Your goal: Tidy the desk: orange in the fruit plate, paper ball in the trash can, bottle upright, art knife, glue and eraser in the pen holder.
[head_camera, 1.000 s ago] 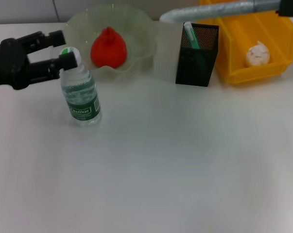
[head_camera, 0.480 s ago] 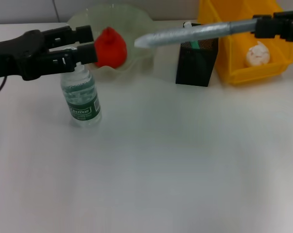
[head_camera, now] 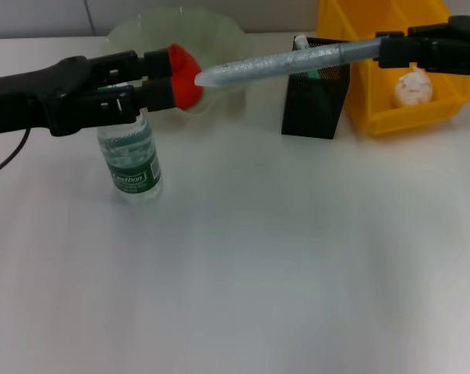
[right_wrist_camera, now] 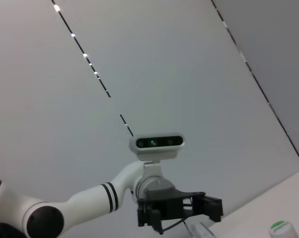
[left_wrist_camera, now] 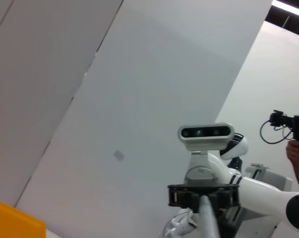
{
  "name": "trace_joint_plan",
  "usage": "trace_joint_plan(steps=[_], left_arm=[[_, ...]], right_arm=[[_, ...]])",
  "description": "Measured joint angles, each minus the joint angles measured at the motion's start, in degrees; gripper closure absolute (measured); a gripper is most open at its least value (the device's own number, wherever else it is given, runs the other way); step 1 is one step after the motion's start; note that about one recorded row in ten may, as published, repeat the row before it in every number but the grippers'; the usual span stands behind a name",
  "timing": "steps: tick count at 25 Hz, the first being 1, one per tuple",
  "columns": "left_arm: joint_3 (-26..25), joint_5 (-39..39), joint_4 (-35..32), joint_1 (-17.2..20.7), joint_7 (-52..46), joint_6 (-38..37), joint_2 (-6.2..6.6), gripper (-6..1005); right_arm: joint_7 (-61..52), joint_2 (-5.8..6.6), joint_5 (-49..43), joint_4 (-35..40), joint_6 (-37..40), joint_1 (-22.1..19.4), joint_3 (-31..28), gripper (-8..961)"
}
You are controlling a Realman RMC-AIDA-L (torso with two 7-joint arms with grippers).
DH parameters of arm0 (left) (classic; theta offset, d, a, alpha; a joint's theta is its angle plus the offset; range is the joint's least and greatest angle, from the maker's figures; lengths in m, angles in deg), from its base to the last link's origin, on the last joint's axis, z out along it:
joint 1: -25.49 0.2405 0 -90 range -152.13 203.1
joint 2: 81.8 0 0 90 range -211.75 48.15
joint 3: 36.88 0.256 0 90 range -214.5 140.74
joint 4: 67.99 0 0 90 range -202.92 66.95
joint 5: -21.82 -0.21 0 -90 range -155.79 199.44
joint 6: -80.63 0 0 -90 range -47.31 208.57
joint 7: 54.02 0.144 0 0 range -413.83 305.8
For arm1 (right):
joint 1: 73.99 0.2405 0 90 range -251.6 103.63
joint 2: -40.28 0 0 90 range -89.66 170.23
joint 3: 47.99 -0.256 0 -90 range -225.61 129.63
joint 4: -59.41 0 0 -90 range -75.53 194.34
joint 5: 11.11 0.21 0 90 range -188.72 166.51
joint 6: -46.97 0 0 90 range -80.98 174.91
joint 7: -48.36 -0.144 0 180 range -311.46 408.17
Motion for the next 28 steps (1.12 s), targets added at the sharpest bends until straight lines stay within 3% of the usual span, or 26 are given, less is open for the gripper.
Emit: trace_joint_plan(steps=[17, 28], left_arm=[[0.1, -2.4, 0.6, -1.4, 0.7, 0.5, -2.26, 262], [-0.5, -2.5, 0.6, -1.5, 0.8, 0.6, -3.00, 264]], right_arm=[[0.4, -1.41, -1.0, -0.2, -0.6, 1.5, 0.7, 725], [0.8, -1.76, -1.0, -0.6, -2.6, 2.2, 2.9, 715]])
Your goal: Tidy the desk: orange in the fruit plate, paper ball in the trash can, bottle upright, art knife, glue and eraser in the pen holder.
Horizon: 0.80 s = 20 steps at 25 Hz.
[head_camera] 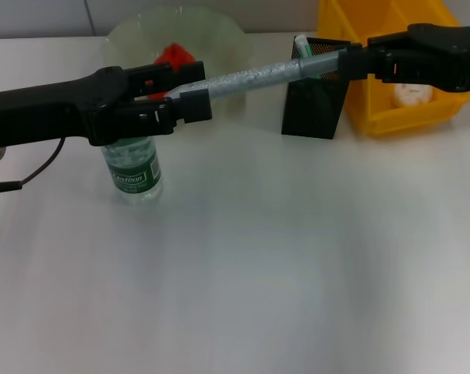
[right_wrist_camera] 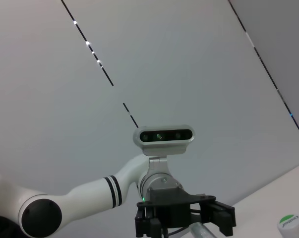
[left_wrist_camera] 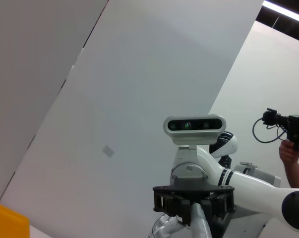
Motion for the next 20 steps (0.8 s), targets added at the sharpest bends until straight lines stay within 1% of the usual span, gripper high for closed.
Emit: trace_joint_plan(steps=[8, 20], left_arm=[[0.2, 0.0, -0.2, 0.0, 0.1, 1.7, -0.50, 266], [0.5, -0.5, -0.3, -0.5, 0.2, 2.4, -0.52, 268]], right_arm=[[0.0, -0.02, -0.5, -0.1, -0.5, 0.2, 0.0, 707], [0.5, -0.01, -0.5, 0.0, -0.7, 0.3, 0.0, 697]])
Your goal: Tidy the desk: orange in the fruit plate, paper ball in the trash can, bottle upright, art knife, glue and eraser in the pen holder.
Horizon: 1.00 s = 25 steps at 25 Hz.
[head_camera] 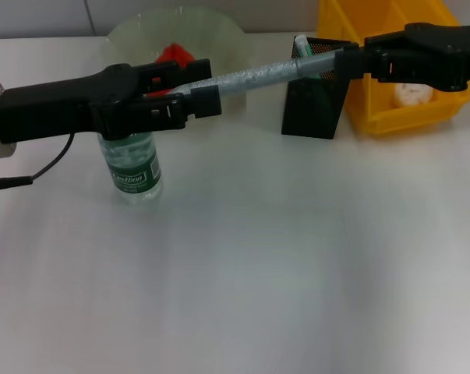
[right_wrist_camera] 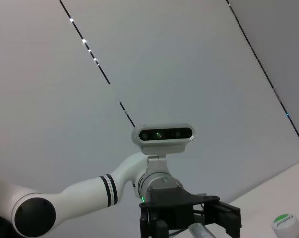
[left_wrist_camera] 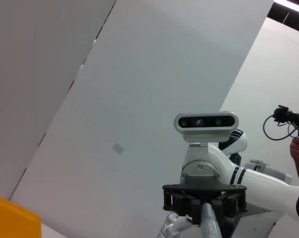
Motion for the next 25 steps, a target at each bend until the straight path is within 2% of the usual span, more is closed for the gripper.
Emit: trace_joint_plan(steps=[13, 18, 25], left_arm=[[0.1, -1.5, 0.3, -0.8, 0.0, 0.5, -0.06, 271], [-0.3, -1.4, 0.3, -0.9, -0.3, 0.5, -0.20, 493], [-0.3, -1.1, 0.3, -0.9, -0.3, 0.3, -0.24, 511]], right_arm=[[0.3, 0.00, -0.1, -0.6, -0.6, 0.3, 0.0, 685], [0.3, 0.00, -0.2, -0.9, -0.9, 0.5, 0.0, 680], [0.8, 0.00, -0.7, -2.0, -1.5, 0.9, 0.0, 674]])
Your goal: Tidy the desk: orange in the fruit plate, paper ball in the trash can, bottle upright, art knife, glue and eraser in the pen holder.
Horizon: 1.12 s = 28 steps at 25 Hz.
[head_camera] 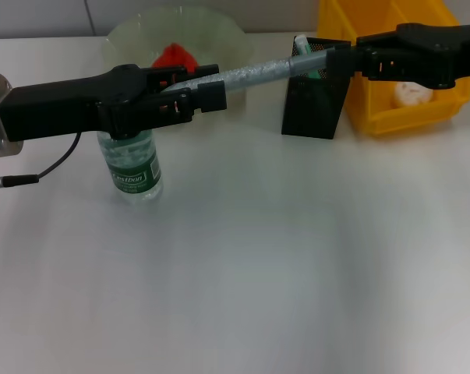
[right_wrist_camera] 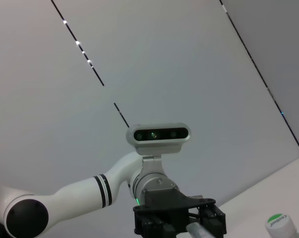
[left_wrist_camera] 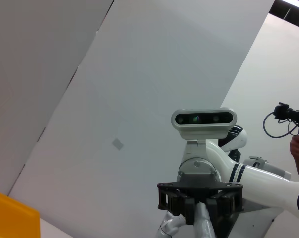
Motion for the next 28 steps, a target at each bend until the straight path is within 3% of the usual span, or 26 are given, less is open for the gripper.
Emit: trace_joint_plan(steps=[13, 25, 28], left_arm=[[0.1, -0.3, 0.0, -0.5, -0.4, 0.7, 0.00, 523], [-0.4, 0.0, 0.1, -0.6, -1.4, 2.2, -0.08, 792], [-0.4, 0.0, 0.2, -0.6, -1.4, 2.3, -0.16, 798]], right_arm=[[0.2, 0.00, -0.2, -0.1, -0.6, 0.2, 0.1, 662], [0.1, -0.10, -0.2, -0.2, -0.7, 0.0, 0.4, 652], [0.2, -0.18, -0.1, 0.0, -0.3, -0.3, 0.1, 649]])
